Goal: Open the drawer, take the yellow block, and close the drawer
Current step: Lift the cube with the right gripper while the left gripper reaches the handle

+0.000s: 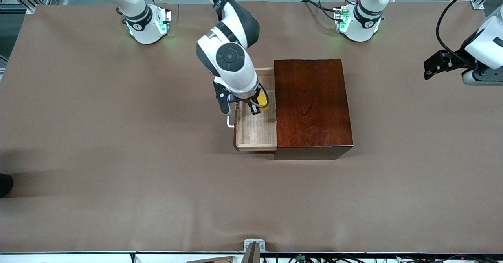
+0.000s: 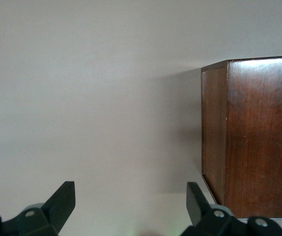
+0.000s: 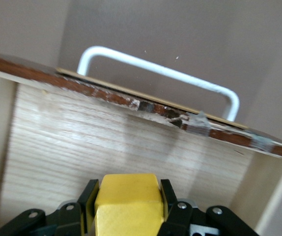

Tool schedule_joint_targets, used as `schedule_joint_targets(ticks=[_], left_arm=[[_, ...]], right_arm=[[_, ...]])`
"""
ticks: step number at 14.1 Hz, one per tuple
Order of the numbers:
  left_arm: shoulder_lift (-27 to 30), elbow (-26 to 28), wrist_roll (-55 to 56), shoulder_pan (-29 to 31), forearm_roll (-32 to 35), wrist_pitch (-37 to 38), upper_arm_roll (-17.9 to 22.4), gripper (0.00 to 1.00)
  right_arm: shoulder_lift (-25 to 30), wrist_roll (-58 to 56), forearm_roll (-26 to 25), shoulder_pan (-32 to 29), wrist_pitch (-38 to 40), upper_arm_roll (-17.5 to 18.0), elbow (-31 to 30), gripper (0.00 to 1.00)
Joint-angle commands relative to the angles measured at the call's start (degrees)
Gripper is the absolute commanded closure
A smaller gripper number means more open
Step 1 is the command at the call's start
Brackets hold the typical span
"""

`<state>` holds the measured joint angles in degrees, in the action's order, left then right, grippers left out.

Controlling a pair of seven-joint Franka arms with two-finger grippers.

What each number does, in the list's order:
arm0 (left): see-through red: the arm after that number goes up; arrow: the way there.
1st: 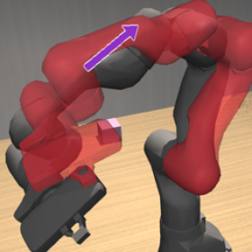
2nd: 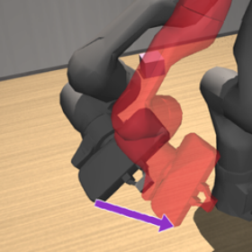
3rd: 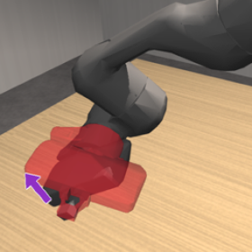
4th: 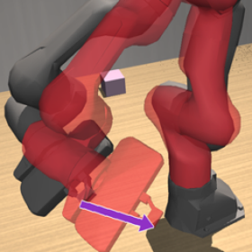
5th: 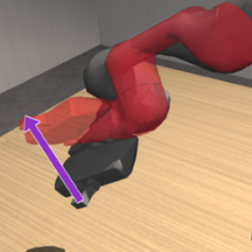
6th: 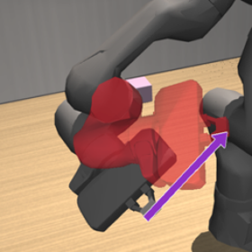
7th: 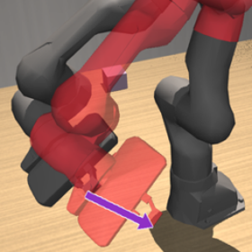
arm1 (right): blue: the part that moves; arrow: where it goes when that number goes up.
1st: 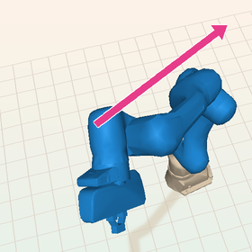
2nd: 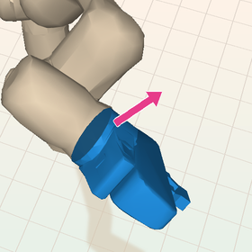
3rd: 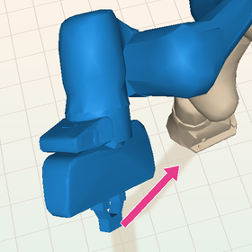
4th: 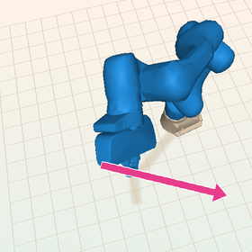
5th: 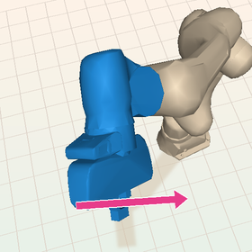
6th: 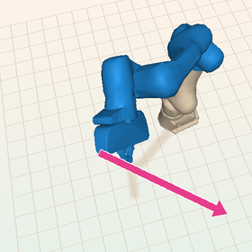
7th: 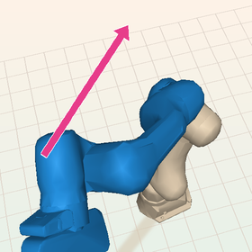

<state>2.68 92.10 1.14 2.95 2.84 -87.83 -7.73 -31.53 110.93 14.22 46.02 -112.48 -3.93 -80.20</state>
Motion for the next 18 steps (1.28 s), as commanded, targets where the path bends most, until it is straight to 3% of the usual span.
schedule_joint_targets(ticks=[1, 6, 9, 13, 18], left_arm=[[0.7, 0.4, -1.2, 0.6, -0.3, -0.9, -0.4, 0.00], [0.7, 0.4, -1.1, 0.4, -0.3, -1.0, -0.4, 0.00], [0.7, 0.2, 0.4, 0.3, -0.6, -1.6, -0.9, 0.00], [0.6, -1.0, 0.7, 0.0, -0.6, -1.6, -1.0, 0.00], [0.0, -2.6, 0.7, -0.2, -0.9, -1.6, -1.1, 0.00]], right_arm=[[2.6, -2.5, 1.3, -3.8, 9.2, 0.4, 3.2, 1.00], [8.9, -21.6, -1.1, -10.7, 16.8, -0.6, 4.0, 1.00], [11.7, -30.7, -0.8, -18.4, 18.7, -0.6, 4.8, 1.00], [14.7, -57.6, -2.5, -26.8, 32.6, -1.2, 4.4, 1.00], [15.4, -81.4, -5.8, -37.0, 36.5, -2.0, 3.3, 1.00]])
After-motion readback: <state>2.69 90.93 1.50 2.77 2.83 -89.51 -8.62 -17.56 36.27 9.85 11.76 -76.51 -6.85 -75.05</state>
